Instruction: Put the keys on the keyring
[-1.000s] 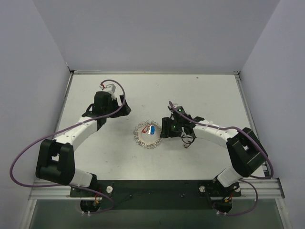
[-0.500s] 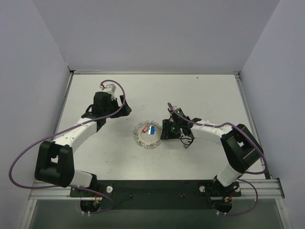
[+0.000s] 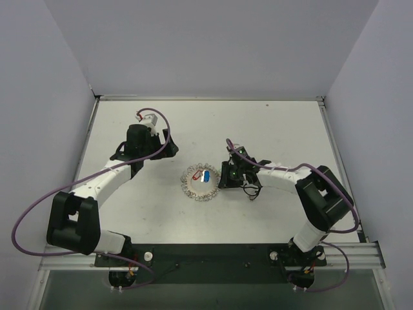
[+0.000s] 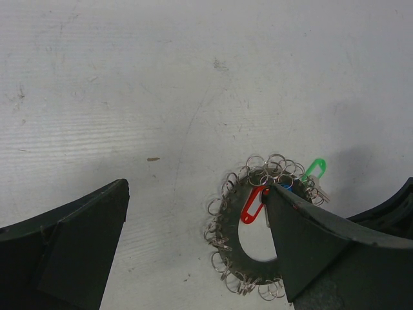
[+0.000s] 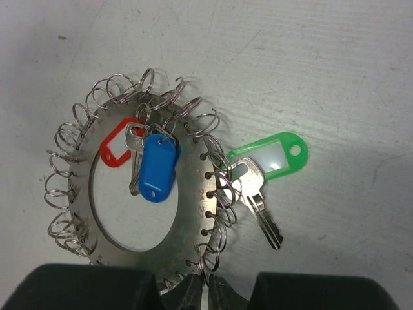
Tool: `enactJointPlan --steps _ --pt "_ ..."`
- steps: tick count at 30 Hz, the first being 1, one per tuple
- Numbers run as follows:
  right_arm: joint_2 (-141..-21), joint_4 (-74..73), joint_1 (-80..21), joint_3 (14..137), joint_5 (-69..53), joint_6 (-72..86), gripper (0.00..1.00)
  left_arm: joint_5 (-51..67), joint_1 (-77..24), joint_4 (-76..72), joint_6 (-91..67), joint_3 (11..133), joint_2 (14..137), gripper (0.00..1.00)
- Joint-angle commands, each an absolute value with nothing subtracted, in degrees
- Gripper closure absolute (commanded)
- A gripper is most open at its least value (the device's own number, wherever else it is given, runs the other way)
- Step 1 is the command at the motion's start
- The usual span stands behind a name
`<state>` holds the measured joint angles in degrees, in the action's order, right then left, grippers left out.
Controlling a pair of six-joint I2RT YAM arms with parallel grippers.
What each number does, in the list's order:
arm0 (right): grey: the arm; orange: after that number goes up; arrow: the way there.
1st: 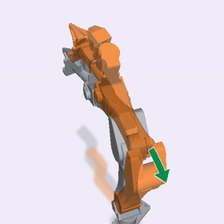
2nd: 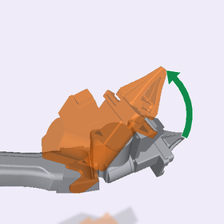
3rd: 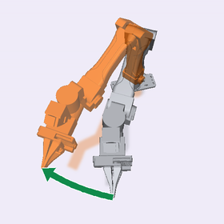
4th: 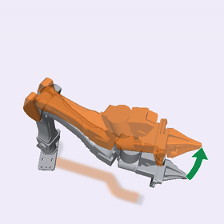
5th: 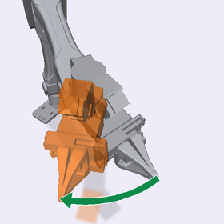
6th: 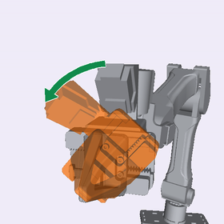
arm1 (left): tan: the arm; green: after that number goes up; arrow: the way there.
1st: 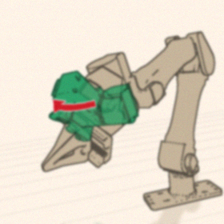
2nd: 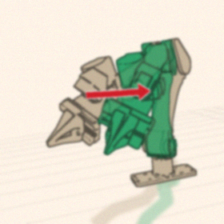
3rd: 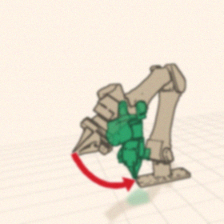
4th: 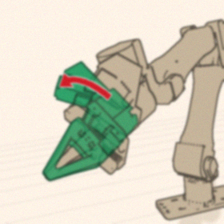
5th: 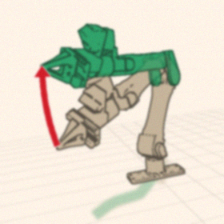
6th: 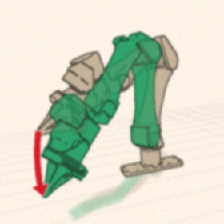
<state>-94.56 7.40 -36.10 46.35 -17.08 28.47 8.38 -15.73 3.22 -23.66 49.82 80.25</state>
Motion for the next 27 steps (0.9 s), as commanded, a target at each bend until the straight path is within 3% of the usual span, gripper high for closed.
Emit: enactJointPlan --steps 1,3,27 --pt "-93.61 8.17 -36.39 46.23 -17.67 28.83 0.92 9.23 -15.91 1.05 -22.94 49.83 78.22 0.02" --pt "-92.73 8.09 -36.39 46.06 -17.58 28.57 1.0 9.4 -16.0 0.88 -22.94 49.66 78.14 0.03" --pt "-80.25 -1.48 -36.74 52.47 -14.85 19.78 1.0 12.65 -16.0 -2.72 -23.38 47.99 73.83 0.03"
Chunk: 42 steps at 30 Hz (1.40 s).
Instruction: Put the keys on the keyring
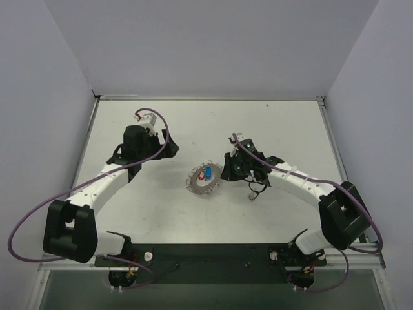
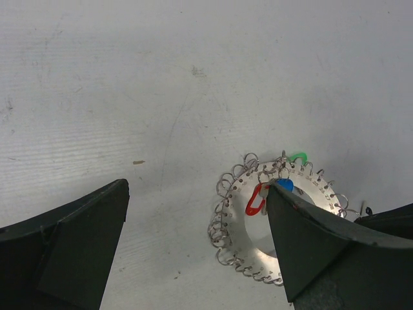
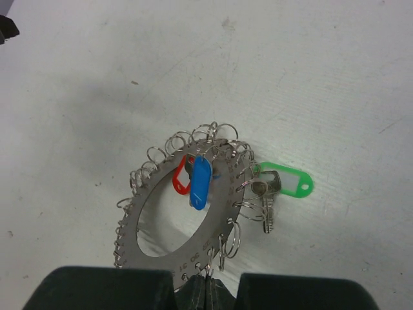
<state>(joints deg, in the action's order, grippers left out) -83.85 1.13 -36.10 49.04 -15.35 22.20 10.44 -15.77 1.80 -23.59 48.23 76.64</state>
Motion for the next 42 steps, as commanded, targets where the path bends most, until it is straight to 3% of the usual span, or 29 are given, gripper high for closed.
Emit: enactJointPlan --steps 1,29,42 --pt "-79.81 -1.67 -36.83 52.73 -14.94 19.69 1.0 13.18 -16.0 -2.81 -23.29 47.99 73.65 0.02" --pt "-72.07 -6.06 -38.32 61.0 -22.58 9.23 1.0 28.47 -16.17 -16.78 -25.93 43.77 67.41 0.03" --pt "-76.99 -10.55 -39.02 65.74 -25.41 4.13 1.0 31.2 -16.61 -18.46 -26.1 43.51 66.18 0.03"
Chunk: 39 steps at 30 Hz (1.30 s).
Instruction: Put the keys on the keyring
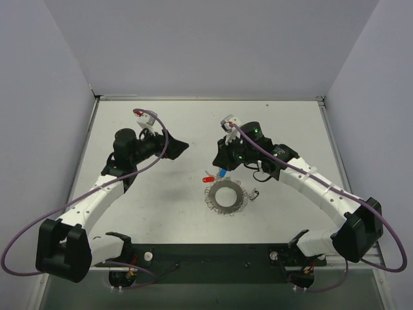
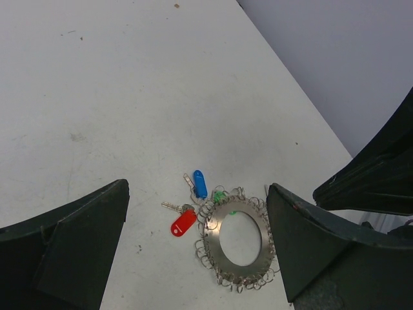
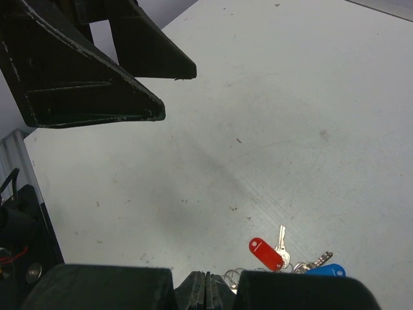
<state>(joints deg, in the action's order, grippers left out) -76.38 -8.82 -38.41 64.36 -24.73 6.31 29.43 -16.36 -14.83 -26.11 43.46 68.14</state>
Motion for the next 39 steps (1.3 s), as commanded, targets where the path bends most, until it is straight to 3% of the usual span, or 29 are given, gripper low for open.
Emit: enactJointPlan --steps 1,8,9,11,12,20,30,39 --pt "-76.99 -10.63 -39.02 65.48 -25.14 4.04 1.0 31.11 -16.61 -18.37 -26.02 43.51 66.27 0.03" --pt "-77.78 -11.34 -38.76 64.08 -16.19 7.28 1.0 30.94 -17.14 -17.93 -26.02 43.33 67.06 0.03" --pt "-77.96 -11.42 -38.67 63.72 -15.04 7.73 0.96 30.42 -17.4 -16.71 -25.84 43.77 67.32 0.03" --pt "-78.22 -11.51 -38.15 62.5 -12.14 8.87 0.82 28.14 -18.89 -14.43 -24.35 44.73 68.28 0.03" --pt "-78.31 -11.51 -37.88 62.06 -11.78 9.57 0.7 26.99 -19.68 -11.8 -23.39 45.95 68.64 0.03" --pt "-77.17 -10.37 -35.07 57.31 -8.09 12.83 0.25 22.68 -25.04 -4.93 -24.69 48.43 76.1 0.05" --pt "-79.45 -9.93 -27.95 53.79 -14.77 15.38 0.22 19.25 -30.94 7.55 -24.78 51.68 85.95 0.12" --pt "-82.61 -10.02 -27.86 54.23 -14.94 15.29 0.22 24.96 -31.73 5.98 -28.56 48.43 87.89 0.19"
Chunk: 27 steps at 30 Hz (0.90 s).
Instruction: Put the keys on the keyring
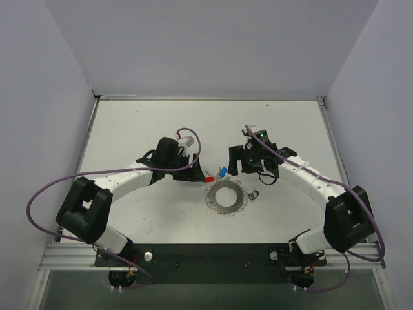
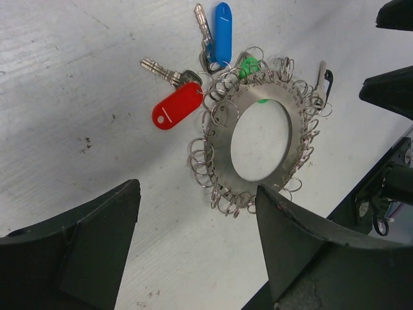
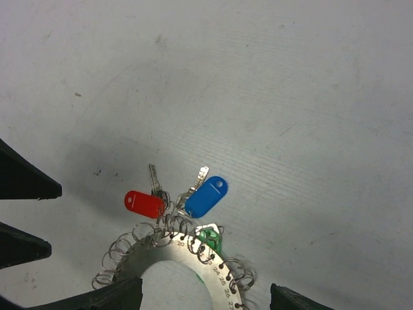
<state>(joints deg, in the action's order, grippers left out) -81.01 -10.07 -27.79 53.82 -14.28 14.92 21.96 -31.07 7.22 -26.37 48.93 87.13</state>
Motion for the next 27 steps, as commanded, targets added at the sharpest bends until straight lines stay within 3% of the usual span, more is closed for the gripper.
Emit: enactJointPlan --steps 1,7,13,21,27 --pt "-83.4 -9.93 -27.86 54.4 -14.85 15.29 0.23 24.87 -31.9 5.72 -28.83 48.25 88.33 0.19" --pt "-86.21 -11.34 -29.44 56.42 -12.75 14.86 0.28 25.58 -32.52 4.66 -30.14 48.95 91.84 0.22" --pt "-89.99 -12.39 -31.99 58.88 -10.37 14.15 0.51 25.66 -32.61 4.66 -29.88 50.18 93.43 0.23" --pt "-94.91 -12.3 -33.4 61.08 -10.46 14.15 0.6 25.49 -32.61 5.1 -29.27 50.98 94.22 0.23" --pt "-96.24 -12.39 -33.4 61.61 -10.99 13.8 0.75 25.31 -32.61 5.01 -29.27 51.06 94.31 0.23"
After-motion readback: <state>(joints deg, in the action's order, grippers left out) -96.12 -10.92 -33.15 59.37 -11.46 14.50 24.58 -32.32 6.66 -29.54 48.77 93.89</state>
